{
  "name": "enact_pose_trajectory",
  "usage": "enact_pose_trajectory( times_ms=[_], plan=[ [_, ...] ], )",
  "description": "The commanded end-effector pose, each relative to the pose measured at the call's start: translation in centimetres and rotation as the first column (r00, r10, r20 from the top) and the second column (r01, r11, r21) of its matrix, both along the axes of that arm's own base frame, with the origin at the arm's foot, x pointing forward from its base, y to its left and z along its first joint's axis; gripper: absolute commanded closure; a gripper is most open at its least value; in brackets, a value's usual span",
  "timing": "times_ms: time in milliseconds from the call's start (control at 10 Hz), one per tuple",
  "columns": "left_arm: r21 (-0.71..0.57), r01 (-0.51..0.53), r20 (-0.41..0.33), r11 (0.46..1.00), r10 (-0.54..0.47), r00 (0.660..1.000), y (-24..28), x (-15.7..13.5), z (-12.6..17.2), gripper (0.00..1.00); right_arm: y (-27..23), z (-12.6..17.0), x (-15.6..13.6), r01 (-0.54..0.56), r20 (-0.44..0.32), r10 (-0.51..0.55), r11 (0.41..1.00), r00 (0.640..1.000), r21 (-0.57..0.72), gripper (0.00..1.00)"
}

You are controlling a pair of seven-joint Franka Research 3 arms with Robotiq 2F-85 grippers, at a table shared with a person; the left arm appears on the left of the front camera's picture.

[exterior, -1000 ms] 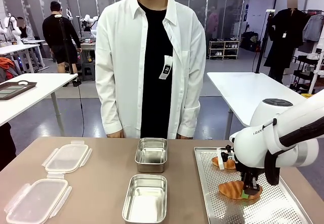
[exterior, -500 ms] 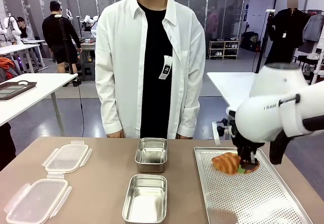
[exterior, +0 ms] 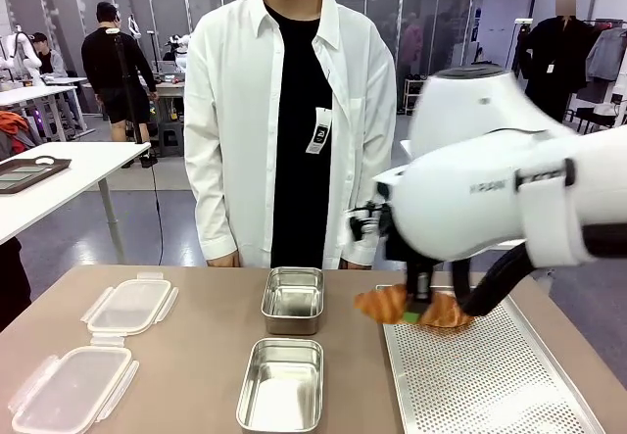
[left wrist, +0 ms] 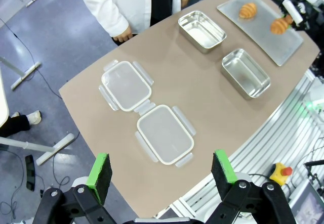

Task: Place the bread into the airtight container.
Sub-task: Pick up a Butter Roll and place it into an empty Airtight Container.

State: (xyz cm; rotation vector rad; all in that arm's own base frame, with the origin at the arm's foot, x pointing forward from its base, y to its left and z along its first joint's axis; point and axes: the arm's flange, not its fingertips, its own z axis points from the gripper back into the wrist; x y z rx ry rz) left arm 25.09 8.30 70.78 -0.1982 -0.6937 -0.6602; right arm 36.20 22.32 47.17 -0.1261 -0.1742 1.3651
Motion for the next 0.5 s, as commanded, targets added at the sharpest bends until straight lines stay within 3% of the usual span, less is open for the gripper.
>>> enact_pose_trajectory(
  times_ms=[0, 400],
  plan=[
    [0.003, 0.004, 0.004, 1.0, -0.004, 1.0, 0.0, -0.1, 0.2, 0.0, 5.7, -0.4, -0.7, 0.036, -0.011, -0.036, 0.999, 0.999, -0.021, 0.66],
    [0.003, 0.004, 0.004, 1.0, -0.004, 1.0, 0.0, -0.1, 0.2, 0.0, 13.4, -3.1, -2.4, 0.03, -0.042, -0.031, 0.999, 0.999, -0.01, 0.66]
  ],
)
